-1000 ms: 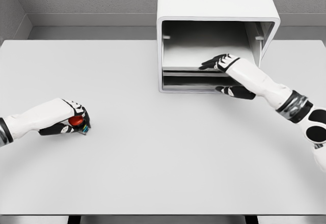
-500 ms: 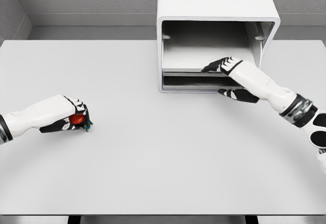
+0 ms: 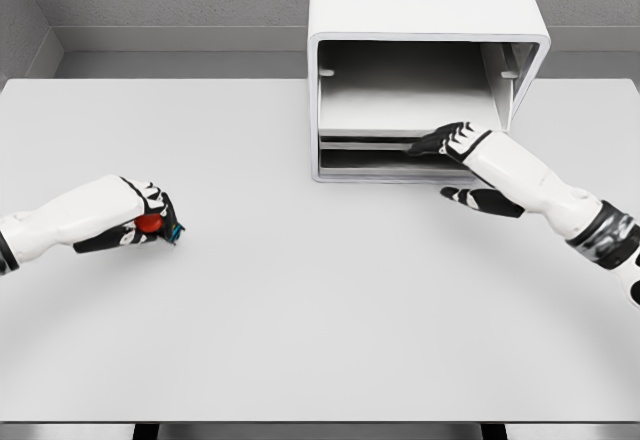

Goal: Slide open multi-storey tabletop storage cabinets and put open load switch and slide close multi-storey tabletop storage cabinets

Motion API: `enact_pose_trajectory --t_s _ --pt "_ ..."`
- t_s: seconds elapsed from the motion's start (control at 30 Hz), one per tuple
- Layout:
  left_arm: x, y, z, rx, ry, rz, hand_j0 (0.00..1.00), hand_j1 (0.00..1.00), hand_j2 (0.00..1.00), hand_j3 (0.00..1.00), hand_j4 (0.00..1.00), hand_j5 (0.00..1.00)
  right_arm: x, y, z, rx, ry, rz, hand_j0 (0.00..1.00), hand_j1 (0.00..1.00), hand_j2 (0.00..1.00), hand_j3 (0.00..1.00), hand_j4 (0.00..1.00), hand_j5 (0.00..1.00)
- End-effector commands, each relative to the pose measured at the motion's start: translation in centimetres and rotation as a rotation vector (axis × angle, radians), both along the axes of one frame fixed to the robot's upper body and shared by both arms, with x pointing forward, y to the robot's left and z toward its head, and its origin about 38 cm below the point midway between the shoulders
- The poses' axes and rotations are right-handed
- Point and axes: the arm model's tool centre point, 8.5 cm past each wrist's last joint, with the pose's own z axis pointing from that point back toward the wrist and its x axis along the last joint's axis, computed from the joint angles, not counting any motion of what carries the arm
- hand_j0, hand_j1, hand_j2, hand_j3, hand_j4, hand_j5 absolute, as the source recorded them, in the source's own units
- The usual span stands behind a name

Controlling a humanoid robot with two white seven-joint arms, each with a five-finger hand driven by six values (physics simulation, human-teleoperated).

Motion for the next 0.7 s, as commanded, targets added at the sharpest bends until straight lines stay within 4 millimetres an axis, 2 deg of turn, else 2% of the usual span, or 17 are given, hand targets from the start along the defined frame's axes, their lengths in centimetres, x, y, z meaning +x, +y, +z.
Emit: enact_pose_trajectory --t_s 0.0,0.03,0.2,0.3,0.43,0.57,0.67 --pt "-0.1 -0.1 0.6 -0.011 -0.016 -0.003 0.38 0.38 0.38 0.38 0.38 0.38 -0.1 -0.4 0.7 -0.006 -0.013 -0.001 0.78 0.78 0.78 0.78 0.78 0.78" --pt "-0.1 -0.1 0.6 -0.011 -0.016 -0.003 0.38 0.38 0.38 0.38 0.38 0.38 -0.1 -0.5 1.4 0.001 -0.033 -0.003 0.78 0.78 0.78 0.78 0.78 0.78" --pt "0.2 -0.3 1.2 -0.017 -0.032 -0.006 0.38 0.38 0.38 0.38 0.38 0.38 0.4 -0.6 2.1 0.025 -0.051 -0.014 0.78 0.78 0.78 0.78 0.78 0.78" --pt "0.2 -0.8 1.8 -0.018 -0.053 -0.021 0.38 0.38 0.38 0.38 0.38 0.38 1.8 -0.3 1.5 0.048 -0.036 -0.032 0.78 0.78 0.78 0.78 0.78 0.78" --pt "0.1 -1.1 2.1 -0.022 -0.063 -0.030 0.39 0.39 0.39 0.39 0.39 0.39 4.2 1.4 -0.3 0.056 0.025 -0.028 0.78 0.78 0.78 0.78 0.78 0.78" --pt "0.1 -1.3 2.3 -0.024 -0.068 -0.034 0.39 0.39 0.39 0.39 0.39 0.39 4.7 3.0 -1.3 0.054 0.050 -0.009 0.78 0.78 0.78 0.78 0.78 0.78" --pt "0.1 -1.4 2.5 -0.024 -0.075 -0.038 0.39 0.39 0.39 0.39 0.39 0.39 4.6 3.2 -1.5 0.046 0.052 -0.003 0.78 0.78 0.78 0.78 0.78 0.78"
